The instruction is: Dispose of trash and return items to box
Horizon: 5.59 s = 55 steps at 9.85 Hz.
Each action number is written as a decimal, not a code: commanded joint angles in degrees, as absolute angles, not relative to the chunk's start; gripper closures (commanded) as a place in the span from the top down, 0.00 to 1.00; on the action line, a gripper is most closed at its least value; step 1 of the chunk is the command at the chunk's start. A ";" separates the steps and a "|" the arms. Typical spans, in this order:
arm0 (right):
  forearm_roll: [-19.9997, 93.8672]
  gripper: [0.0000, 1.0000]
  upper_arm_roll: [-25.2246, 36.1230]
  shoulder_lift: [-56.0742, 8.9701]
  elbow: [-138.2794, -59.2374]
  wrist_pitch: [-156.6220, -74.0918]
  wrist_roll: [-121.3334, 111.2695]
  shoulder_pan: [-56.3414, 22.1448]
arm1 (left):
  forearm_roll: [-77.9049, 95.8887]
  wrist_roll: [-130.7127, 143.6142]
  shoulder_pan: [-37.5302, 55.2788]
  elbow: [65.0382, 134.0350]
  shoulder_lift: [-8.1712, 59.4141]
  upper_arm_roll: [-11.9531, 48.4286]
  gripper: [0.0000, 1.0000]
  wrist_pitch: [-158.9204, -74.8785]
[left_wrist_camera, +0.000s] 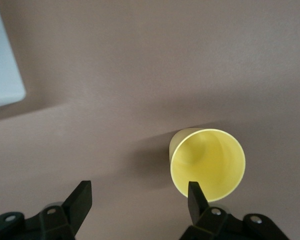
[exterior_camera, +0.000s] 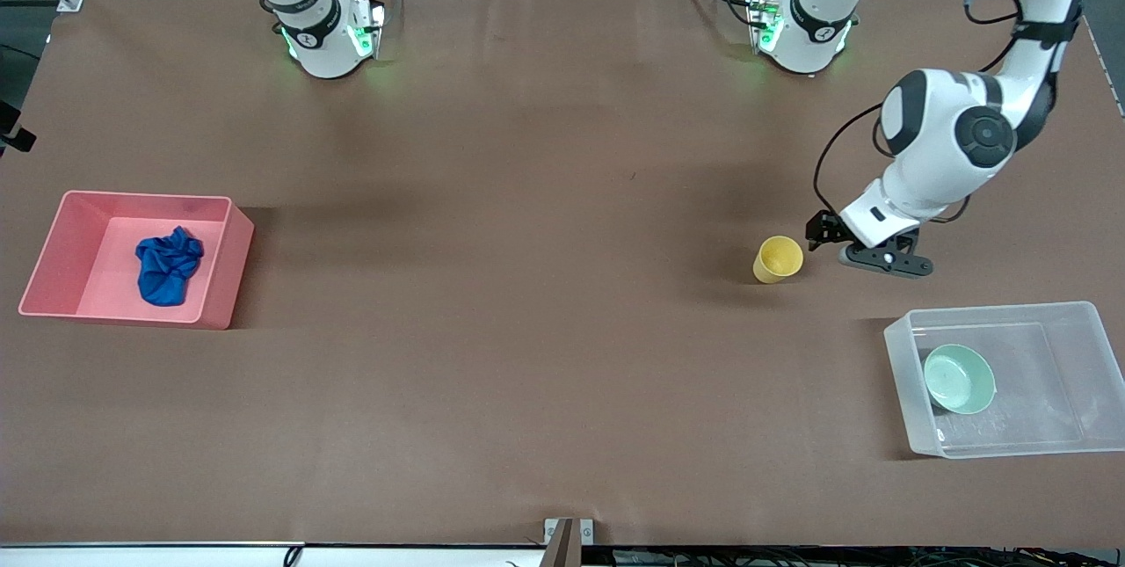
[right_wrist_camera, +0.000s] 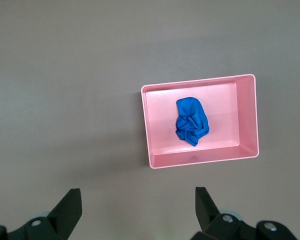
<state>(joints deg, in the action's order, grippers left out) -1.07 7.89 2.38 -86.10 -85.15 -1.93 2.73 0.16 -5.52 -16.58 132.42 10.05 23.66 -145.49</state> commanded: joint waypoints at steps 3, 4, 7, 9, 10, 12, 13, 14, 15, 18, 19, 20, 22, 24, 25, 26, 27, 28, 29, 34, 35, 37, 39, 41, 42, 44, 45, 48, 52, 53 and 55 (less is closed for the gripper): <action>-0.09 1.00 8.00 2.29 -85.61 -84.73 -2.55 2.72 | 0.35 -5.19 -15.39 132.63 19.50 23.99 0.83 -154.33; -0.09 1.00 8.00 2.29 -85.61 -84.73 -2.55 2.81 | 0.26 -5.19 -14.86 132.63 20.12 23.99 0.55 -154.34; -0.09 1.00 8.00 2.29 -85.61 -84.46 -2.55 2.81 | -0.26 -4.84 -14.77 132.54 20.57 23.99 0.00 -154.42; -0.09 1.00 8.00 2.29 -85.61 -84.55 -2.55 2.81 | -0.26 -4.83 -14.85 132.28 20.31 23.99 0.00 -154.34; -0.09 1.00 8.00 2.29 -85.61 -84.46 -2.55 2.81 | -0.35 -4.92 -14.94 131.58 19.69 24.08 0.00 -154.07; -0.09 1.00 8.00 2.29 -85.61 -84.46 -2.55 2.81 | -0.26 -5.01 -15.12 128.78 17.24 24.26 0.00 -152.85; -0.09 1.00 8.00 2.29 -85.61 -84.46 -2.55 2.81 | -0.26 -5.18 -15.55 125.63 16.53 24.26 0.00 -149.88; -0.09 1.00 8.00 2.29 -85.61 -84.46 -2.55 2.81 | -0.26 -5.36 -16.86 119.59 16.61 24.08 0.00 -143.41; -0.09 1.00 8.00 2.29 -85.61 -84.46 -2.64 2.81 | -0.26 -6.23 -18.18 112.22 17.48 23.73 0.00 -136.22; -0.09 1.00 8.00 2.29 -85.61 -84.46 -2.64 2.81 | -0.53 -11.83 -23.11 93.56 26.86 22.25 0.00 -128.06; -0.09 1.00 8.00 2.29 -85.61 -84.55 -2.64 2.81 | -0.61 -16.04 -23.12 89.43 29.77 18.58 0.00 -128.06; -0.09 1.00 8.00 2.29 -85.61 -84.46 -2.64 2.81 | -0.53 -20.17 -23.12 84.86 33.10 16.28 0.00 -127.88; -0.09 1.00 8.00 2.29 -85.61 -84.46 -2.64 2.81 | -0.18 -23.98 -21.98 75.98 41.71 11.27 0.00 -124.99; -0.09 1.00 8.00 2.29 -85.61 -84.46 -2.64 2.73 | -0.17 -23.82 -21.71 75.50 45.34 10.46 0.00 -125.59; -0.09 1.00 8.00 2.29 -85.61 -84.46 -2.64 2.81 | 0.00 -23.91 -21.97 75.67 46.92 10.37 0.01 -126.64; -0.09 1.00 8.00 2.29 -85.61 -84.46 -2.64 2.73 | -0.35 -23.65 -21.71 76.11 47.54 10.37 0.05 -128.30; -0.09 1.00 8.00 2.29 -85.61 -84.46 -2.64 2.72 | -0.26 -23.03 -20.93 76.64 47.81 10.28 0.43 -129.80; -0.09 1.00 8.00 2.29 -85.61 -84.46 -2.64 2.72 | -0.44 -23.11 -21.09 76.64 46.77 10.28 0.99 -129.90; -0.09 1.00 8.00 2.29 -85.61 -84.46 -2.64 2.72 | -0.44 -23.20 -20.66 76.73 44.23 10.28 1.00 -129.03; -0.09 1.00 8.00 2.29 -85.61 -84.55 -2.64 2.72 | 0.53 -23.21 -5.82 81.80 24.83 -0.35 1.00 -112.70; -0.09 1.00 8.00 2.29 -85.61 -84.55 -2.64 2.72 | 0.70 -22.86 -3.71 85.65 19.65 -1.31 1.00 -110.76; -0.09 1.00 8.00 2.29 -85.61 -84.46 -2.64 2.72 | 2.71 -21.98 -0.10 94.87 8.93 -3.24 1.00 -109.95; -0.09 1.00 8.00 2.29 -85.61 -84.55 -2.64 2.72 | 2.64 -18.73 1.32 102.36 -1.71 -3.87 1.00 -107.86; -0.09 1.00 8.00 2.29 -85.61 -84.46 -2.64 2.72 | 2.46 -16.53 2.54 98.30 -3.60 -3.78 1.00 -100.50; -0.09 1.00 8.00 2.29 -85.61 -84.55 -2.64 2.72 | 2.20 -14.35 3.59 94.00 -2.82 -3.78 1.00 -95.06; -0.09 1.00 8.00 2.29 -85.61 -84.46 -2.64 2.72 | 2.02 -9.51 3.69 88.61 -1.41 -2.38 1.00 -89.67; -0.09 1.00 8.00 2.29 -85.61 -84.46 -2.64 2.72 | 2.02 -8.71 3.34 88.77 -1.49 -1.85 1.00 -88.87; -0.09 1.00 8.00 2.29 -85.61 -84.46 -2.64 2.73 | 1.67 -5.89 1.94 89.03 -0.01 -0.97 1.00 -89.47; -0.09 1.00 8.00 2.29 -85.61 -84.46 -2.64 2.72 | 1.67 -5.80 0.62 91.23 0.27 0.88 1.00 -92.11; -0.09 1.00 8.00 2.29 -85.61 -84.46 -2.64 2.72 | 1.67 -5.80 -0.17 91.23 0.35 1.92 1.00 -92.20; -0.09 1.00 8.00 2.29 -85.61 -84.55 -2.64 2.72 | 1.67 -5.80 -0.26 91.23 0.26 2.02 1.00 -92.20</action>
